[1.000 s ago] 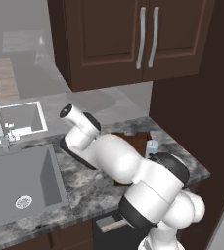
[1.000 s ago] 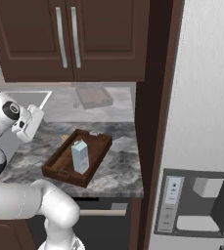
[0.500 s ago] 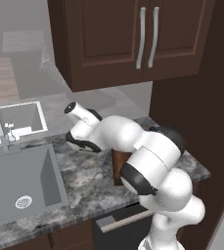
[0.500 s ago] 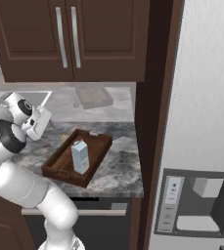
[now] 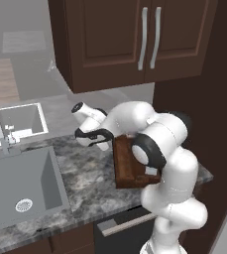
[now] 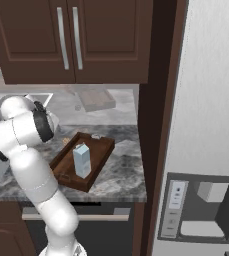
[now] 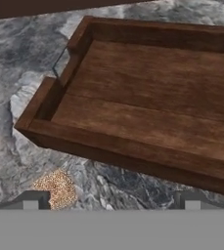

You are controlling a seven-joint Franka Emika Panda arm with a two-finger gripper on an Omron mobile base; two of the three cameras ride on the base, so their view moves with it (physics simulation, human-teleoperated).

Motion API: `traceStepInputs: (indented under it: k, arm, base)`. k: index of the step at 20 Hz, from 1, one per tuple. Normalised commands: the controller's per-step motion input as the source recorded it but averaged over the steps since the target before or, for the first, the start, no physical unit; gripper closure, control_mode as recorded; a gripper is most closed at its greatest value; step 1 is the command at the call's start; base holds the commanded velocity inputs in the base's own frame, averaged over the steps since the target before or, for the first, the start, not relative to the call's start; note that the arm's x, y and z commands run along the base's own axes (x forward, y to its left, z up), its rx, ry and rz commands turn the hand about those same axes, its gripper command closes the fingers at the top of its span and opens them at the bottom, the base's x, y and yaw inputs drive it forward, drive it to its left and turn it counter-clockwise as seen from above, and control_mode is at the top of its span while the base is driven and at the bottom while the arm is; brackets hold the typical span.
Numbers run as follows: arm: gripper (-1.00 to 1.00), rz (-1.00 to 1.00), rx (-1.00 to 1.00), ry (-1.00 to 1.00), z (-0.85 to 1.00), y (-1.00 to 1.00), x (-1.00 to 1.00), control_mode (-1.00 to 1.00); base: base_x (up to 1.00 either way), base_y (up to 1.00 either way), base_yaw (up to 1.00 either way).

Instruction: Take out the milk from the fridge and place it on the tray on the counter. Then take the sugar cube near the tray and place it in the tray.

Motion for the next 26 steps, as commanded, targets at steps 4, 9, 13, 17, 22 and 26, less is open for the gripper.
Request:
traceStepInputs:
  k: [4, 9, 13, 17, 22, 26]
  arm:
    - [-1.00, 0.00, 0.00, 0.10, -0.37, 0.00, 0.14, -1.00]
    - [-1.00, 0.00, 0.00, 0.01, -0.27, 0.00, 0.01, -1.00]
    - [-1.00, 0.00, 0.00, 0.00, -0.15, 0.00, 0.00, -1.00]
    - [-1.00, 0.00, 0.00, 0.00, -0.08, 0.07, 0.00, -1.00]
    - [-1.00, -0.01, 0.00, 0.00, -0.07, 0.00, 0.00, -1.00]
    - [-1.00, 0.00, 0.00, 0.00, -0.26, -0.01, 0.02, -1.00]
  base:
    - [0.00, 0.00, 0.00]
    - [0.00, 0.00, 0.00]
    - [0.00, 0.00, 0.00]
    - [0.00, 0.00, 0.00]
    - [0.00, 0.00, 0.00]
    - [0.00, 0.00, 0.00]
